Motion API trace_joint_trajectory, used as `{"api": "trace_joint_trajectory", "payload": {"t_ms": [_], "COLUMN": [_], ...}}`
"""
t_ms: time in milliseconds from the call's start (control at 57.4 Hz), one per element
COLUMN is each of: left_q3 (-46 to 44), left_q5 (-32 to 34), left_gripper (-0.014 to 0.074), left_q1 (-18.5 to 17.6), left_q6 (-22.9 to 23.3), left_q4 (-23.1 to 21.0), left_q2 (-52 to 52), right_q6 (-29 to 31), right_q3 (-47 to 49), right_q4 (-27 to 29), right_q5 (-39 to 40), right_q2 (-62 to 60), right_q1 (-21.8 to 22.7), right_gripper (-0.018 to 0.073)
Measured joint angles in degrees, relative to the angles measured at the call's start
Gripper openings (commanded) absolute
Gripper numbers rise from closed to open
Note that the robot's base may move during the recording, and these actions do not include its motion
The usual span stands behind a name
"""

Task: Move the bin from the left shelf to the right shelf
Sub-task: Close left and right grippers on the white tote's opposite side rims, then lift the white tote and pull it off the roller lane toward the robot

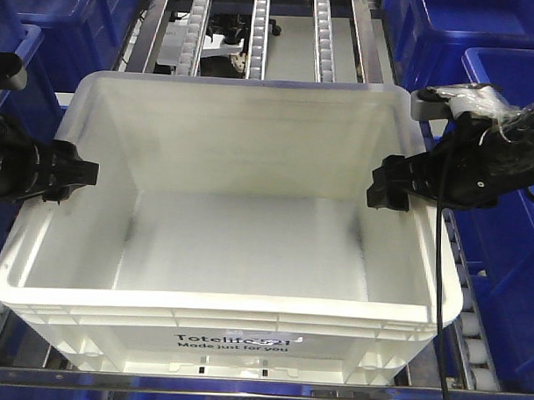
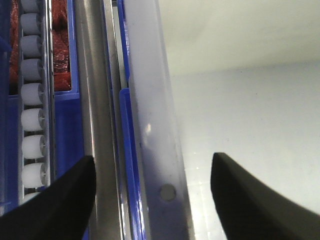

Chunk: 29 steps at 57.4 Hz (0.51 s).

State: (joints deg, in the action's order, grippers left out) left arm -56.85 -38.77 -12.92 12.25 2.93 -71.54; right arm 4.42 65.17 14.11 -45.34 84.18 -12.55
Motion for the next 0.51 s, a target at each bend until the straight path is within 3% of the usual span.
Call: {"api": "trace_joint_trajectory", "payload": {"t_ms": [505], "left_q3": [0.00], "left_q5": [0.47], "left_gripper": [0.0428], "left_q1": [0.00], "left_q6": [-0.16], "left_q4": [0.00], "left_q2": [-1.75], "right_q6": [0.00], "right_q3": [0.05], "right_q4": [0.06], "right_q5": [0.22], "right_q2": [0.48], "right_q1": [0.00], "right_gripper": [0.0588]}}
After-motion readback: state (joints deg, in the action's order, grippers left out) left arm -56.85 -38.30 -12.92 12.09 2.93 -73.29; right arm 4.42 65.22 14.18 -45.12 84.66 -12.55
